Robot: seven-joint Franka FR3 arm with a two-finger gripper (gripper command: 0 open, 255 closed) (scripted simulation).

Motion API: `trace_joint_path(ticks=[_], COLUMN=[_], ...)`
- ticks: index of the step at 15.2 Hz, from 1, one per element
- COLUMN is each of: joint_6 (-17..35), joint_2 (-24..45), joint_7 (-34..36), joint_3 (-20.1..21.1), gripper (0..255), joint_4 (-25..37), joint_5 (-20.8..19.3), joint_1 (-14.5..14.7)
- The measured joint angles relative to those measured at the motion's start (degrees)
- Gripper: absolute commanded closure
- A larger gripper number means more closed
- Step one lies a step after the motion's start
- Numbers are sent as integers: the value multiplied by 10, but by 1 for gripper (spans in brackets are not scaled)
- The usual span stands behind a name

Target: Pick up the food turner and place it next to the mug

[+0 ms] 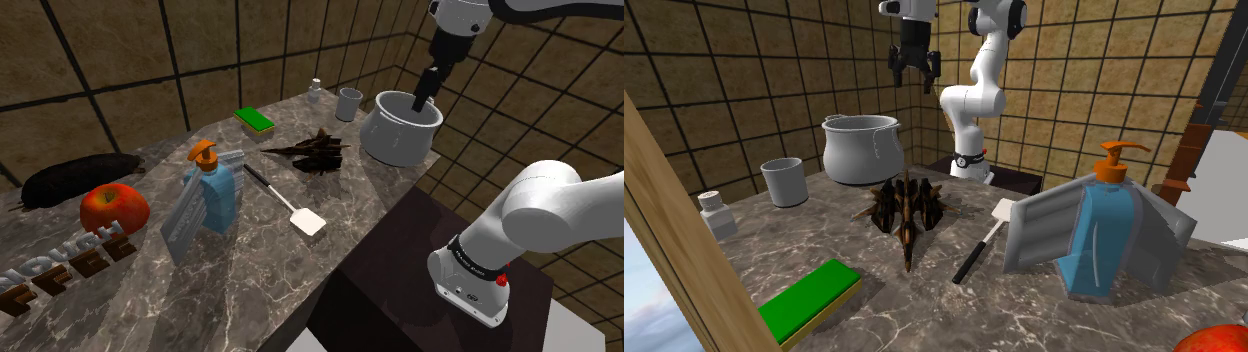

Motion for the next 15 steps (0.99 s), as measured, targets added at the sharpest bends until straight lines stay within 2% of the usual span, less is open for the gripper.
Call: trace_joint_path(ticks=[2,6,15], joint_6=[6,53,189], joint_2=[4,31,136], joint_7=[5,48,150], joint_3=[3,34,110], gripper=[0,0,0], joint_4=[-2,-21,-40], joint_5=[3,32,88], joint_1=[2,17,50])
